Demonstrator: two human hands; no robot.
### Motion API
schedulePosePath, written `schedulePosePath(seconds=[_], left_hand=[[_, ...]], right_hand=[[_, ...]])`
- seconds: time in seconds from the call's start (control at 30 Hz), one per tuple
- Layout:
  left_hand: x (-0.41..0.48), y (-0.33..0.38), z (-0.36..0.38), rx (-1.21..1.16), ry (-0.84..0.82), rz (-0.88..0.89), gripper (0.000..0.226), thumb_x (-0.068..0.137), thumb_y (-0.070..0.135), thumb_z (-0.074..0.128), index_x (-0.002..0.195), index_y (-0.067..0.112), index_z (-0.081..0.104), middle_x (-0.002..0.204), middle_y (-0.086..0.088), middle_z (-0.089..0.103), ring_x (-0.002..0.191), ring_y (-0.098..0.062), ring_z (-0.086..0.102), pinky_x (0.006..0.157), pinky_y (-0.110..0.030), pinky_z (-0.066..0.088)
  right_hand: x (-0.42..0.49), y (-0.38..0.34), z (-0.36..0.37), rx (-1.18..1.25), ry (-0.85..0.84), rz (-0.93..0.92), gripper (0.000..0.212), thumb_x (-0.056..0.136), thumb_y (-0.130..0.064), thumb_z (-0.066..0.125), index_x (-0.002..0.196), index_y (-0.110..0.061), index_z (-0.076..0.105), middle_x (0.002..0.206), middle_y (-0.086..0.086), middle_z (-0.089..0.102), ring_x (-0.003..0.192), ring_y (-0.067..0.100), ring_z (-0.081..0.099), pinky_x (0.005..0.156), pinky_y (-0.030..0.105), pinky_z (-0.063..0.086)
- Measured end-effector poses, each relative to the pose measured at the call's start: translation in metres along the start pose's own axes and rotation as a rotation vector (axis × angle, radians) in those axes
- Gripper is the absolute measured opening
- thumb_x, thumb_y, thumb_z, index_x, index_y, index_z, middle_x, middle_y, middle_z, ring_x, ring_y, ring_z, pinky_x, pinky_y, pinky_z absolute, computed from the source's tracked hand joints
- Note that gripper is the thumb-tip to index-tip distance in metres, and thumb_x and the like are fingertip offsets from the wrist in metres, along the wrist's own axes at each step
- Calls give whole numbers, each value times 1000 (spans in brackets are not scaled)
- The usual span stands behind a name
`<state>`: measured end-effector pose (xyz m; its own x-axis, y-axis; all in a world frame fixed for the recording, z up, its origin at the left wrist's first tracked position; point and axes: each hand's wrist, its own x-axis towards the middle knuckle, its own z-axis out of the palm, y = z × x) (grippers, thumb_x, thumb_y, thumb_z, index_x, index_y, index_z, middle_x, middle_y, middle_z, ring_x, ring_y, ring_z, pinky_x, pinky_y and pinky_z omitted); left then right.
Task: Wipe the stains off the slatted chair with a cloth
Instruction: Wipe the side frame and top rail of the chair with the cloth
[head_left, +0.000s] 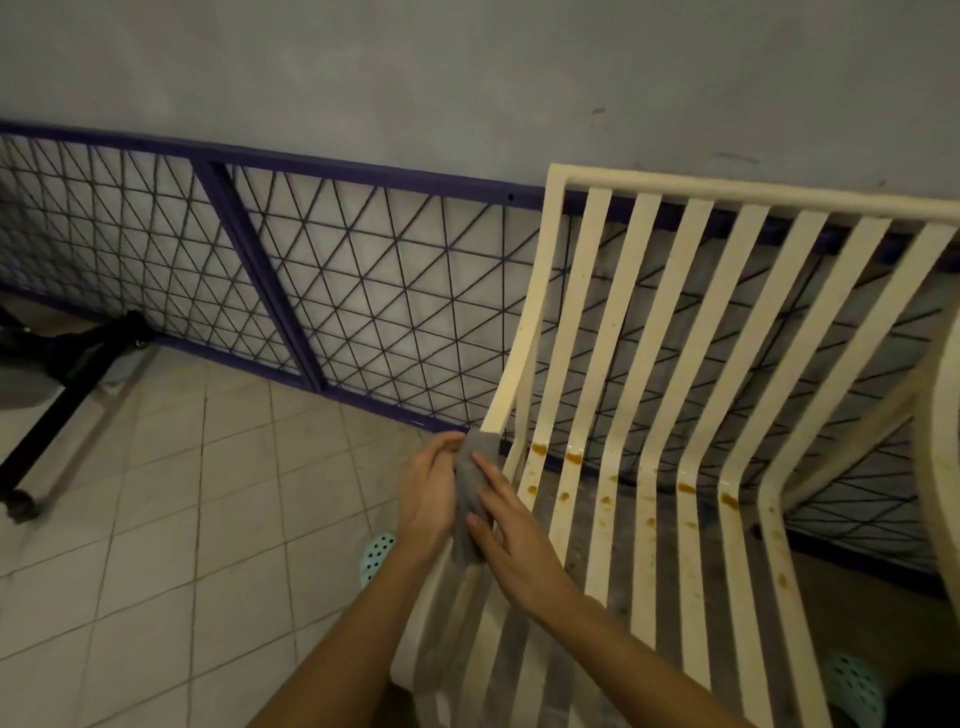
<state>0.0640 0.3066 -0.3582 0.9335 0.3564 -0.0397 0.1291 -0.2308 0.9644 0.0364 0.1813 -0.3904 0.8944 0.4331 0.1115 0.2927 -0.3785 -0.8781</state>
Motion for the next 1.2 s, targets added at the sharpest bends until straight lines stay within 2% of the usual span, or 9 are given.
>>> schedulePosePath(seconds=[0.17, 0.37, 0.57, 0.67, 0.77, 0.83, 0.93, 1.03, 1.2], left_hand=[[-20, -3, -3, -118, 73, 27, 34, 90, 12, 38, 98, 15, 71, 100, 3, 71, 99, -17, 65, 87, -39, 55], [-56, -17, -22, -104, -6, 25, 24, 94, 11, 58, 116, 19, 65, 109, 8, 66, 101, 0, 63, 79, -18, 53], [-59, -25, -35, -112, 121, -58, 19, 90, 0, 61, 89, 15, 72, 88, -1, 73, 87, -16, 68, 75, -17, 54], [-55, -18, -27, -149, 160, -132, 18, 93, 2, 56, 91, 14, 69, 88, 0, 71, 86, -15, 66, 71, -12, 50], [-60, -15, -17, 19, 145, -77, 23, 99, 14, 47, 98, 14, 70, 87, 5, 68, 82, -5, 62, 70, -13, 49], [-62, -22, -15, 88, 173, -44, 30, 101, 18, 41, 99, 14, 71, 89, 0, 70, 84, -10, 65, 77, -29, 54], [-63, -32, -15, 97, 219, -61, 38, 103, 28, 38, 80, 24, 67, 78, -2, 68, 77, -16, 66, 76, -43, 56], [-62, -31, -15, 76, 241, -44, 44, 104, 32, 37, 70, 18, 62, 69, -1, 64, 67, -16, 61, 71, -42, 54], [-69, -25, -15, 67, 243, -12, 43, 105, 33, 32, 100, 18, 73, 98, 2, 71, 93, -11, 63, 85, -33, 49]], right_hand=[[-32, -25, 22, 149, 5, 69, 46, 102, -33, 45, 147, -38, 35, 156, -31, 13, 139, -15, 16, 112, 11, 21], [-23, -39, 15, 439, 234, 257, 49, 92, 2, 57, 136, -19, 53, 144, -15, 36, 137, 4, 35, 111, 19, 36], [-29, -45, 13, 359, 191, 210, 51, 94, -2, 55, 142, -19, 48, 150, -8, 38, 138, 5, 32, 116, 25, 29], [-19, -44, 22, 665, 367, 490, 46, 96, -9, 57, 140, -14, 47, 140, -2, 47, 129, 14, 44, 107, 27, 40], [-2, -40, 31, 1004, 465, 754, 25, 94, -12, 60, 116, -1, 61, 107, 16, 67, 106, 30, 64, 98, 42, 51], [3, -42, 36, 983, 438, 794, 12, 95, -14, 59, 100, -5, 65, 98, 17, 69, 97, 29, 67, 95, 44, 53], [6, -43, 37, 958, 382, 776, 17, 95, -20, 61, 103, -7, 69, 101, 14, 71, 98, 26, 67, 91, 41, 55], [13, -40, 25, 823, 328, 723, 18, 93, -27, 63, 97, -10, 71, 90, 7, 73, 88, 19, 68, 79, 32, 57], [22, -30, 2, 392, 347, 604, 25, 97, -29, 56, 86, -11, 70, 81, 5, 69, 86, 22, 65, 72, 31, 52]])
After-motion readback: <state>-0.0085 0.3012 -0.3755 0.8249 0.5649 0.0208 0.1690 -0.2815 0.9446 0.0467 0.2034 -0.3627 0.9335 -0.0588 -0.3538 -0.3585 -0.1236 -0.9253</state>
